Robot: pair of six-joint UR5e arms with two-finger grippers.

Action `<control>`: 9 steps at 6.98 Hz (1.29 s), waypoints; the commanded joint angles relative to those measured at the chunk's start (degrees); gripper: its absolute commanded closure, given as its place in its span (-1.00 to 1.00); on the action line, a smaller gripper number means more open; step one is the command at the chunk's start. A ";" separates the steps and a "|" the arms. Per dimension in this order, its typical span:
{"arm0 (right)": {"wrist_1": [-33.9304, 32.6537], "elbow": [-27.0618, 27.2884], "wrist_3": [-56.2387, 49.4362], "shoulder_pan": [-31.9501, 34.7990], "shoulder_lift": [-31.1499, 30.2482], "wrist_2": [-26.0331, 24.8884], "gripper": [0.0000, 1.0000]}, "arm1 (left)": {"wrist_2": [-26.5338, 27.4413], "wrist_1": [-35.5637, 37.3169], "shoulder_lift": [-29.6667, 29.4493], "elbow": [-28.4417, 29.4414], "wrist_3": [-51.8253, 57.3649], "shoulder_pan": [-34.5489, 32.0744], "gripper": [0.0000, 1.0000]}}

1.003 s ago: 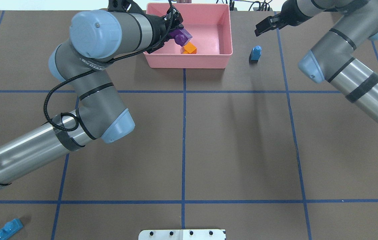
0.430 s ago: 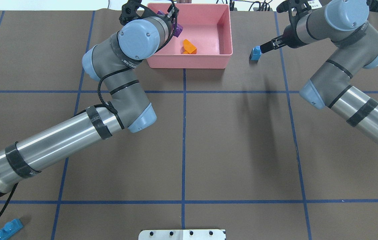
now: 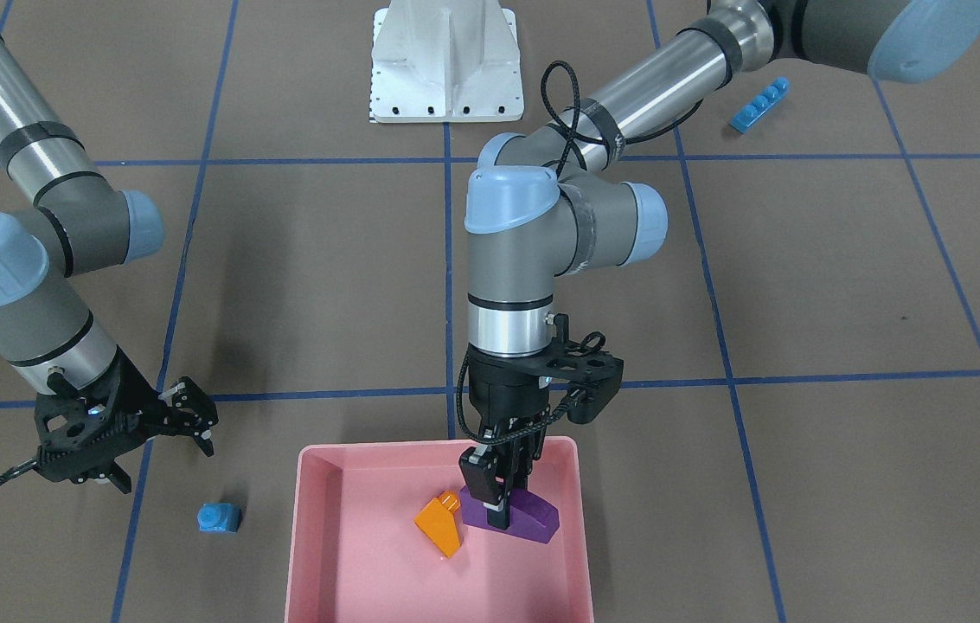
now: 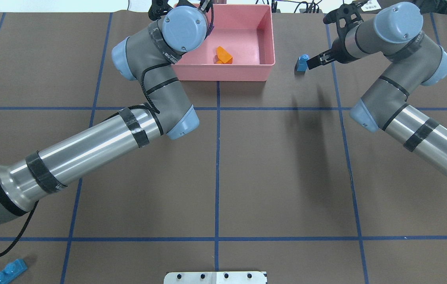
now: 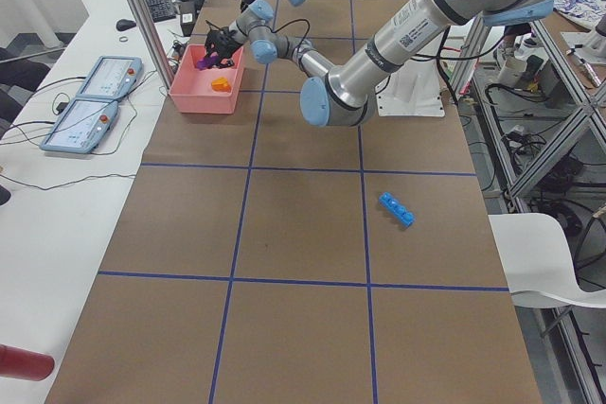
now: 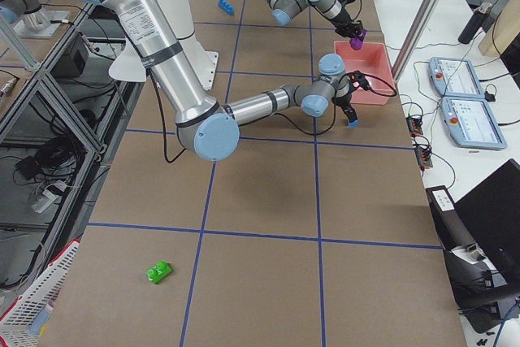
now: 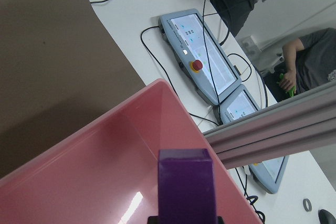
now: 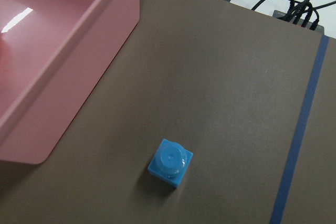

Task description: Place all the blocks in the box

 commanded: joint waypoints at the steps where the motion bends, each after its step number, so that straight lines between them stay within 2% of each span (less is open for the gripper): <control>1: -0.01 -5.83 0.28 -0.67 4.60 -1.16 -0.99 | -0.09 1.44 -0.80 1.79 0.46 -0.44 1.00; 2: -0.01 -8.30 0.28 -0.85 6.63 -1.25 -0.99 | -0.61 1.89 -0.98 1.89 1.08 -0.70 -0.50; 3: -0.01 -9.98 0.28 -1.02 7.70 -1.34 -0.99 | -0.61 1.98 -1.59 1.89 3.17 -0.71 -1.00; 4: -0.01 -12.95 0.28 -1.11 9.62 -2.21 -0.99 | -0.70 2.68 -1.77 1.63 3.36 -0.79 -1.00; 6: 0.08 -17.27 0.19 -2.07 11.66 -4.14 -0.99 | -8.83 9.51 -4.14 -1.51 6.43 -1.75 -1.00; 8: -0.01 -18.43 0.28 -2.78 11.93 -5.21 -0.98 | -9.58 10.86 -4.14 -3.03 6.53 -2.02 -1.00; 9: -0.01 -18.69 0.36 -3.04 11.93 -5.21 -0.79 | -9.67 10.86 -4.14 -3.38 6.53 -2.11 -1.00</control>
